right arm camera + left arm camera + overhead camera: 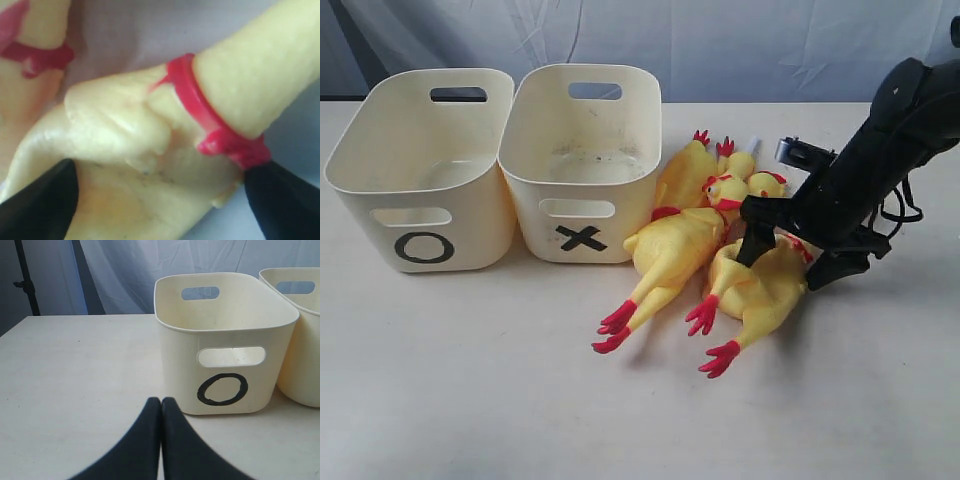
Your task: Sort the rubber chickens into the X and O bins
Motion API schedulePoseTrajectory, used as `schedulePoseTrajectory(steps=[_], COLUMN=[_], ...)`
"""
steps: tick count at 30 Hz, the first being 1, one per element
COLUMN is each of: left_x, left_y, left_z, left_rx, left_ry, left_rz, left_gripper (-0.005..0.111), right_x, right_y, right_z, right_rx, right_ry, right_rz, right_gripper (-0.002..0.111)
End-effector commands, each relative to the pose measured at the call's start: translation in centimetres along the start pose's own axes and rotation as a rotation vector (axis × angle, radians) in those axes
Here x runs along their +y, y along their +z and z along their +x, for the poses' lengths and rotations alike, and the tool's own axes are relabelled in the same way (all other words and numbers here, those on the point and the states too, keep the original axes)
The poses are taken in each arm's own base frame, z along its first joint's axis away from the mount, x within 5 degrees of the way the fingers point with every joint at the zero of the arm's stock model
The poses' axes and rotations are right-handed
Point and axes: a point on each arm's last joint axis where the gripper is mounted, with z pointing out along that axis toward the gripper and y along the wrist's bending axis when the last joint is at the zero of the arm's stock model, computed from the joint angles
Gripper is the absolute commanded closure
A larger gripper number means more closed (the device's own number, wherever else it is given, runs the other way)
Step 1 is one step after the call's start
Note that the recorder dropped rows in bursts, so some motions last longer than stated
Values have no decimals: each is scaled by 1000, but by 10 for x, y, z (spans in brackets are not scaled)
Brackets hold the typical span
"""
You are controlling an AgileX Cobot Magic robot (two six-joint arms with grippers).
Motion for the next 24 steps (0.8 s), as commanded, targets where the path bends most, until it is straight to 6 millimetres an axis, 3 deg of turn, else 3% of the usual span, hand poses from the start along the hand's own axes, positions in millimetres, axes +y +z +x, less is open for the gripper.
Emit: schedulePoseTrajectory(steps=[1,5,13,18,24], left_x=[0,0,0,0,0], left_y=[-1,-1,-1,-1,-1], left_z=[-2,-2,-2,-2,-2], left_rx=[-16,-16,-16,-16,-16], left_ry=[-8,-8,-8,-8,-8], left_rz=[6,6,6,6,6], left_gripper=[107,107,107,107,107], right_x=[-28,-30,-18,-10,13], right_y=[22,6,-49,-73,-82], right_z=[36,42,48,49,34], right_rx=[396,446,270,142,-147], right_ry=[-132,-178,-283,-311,-265], right_rz=[201,269,344,356,176], right_gripper=[109,109,109,109,108])
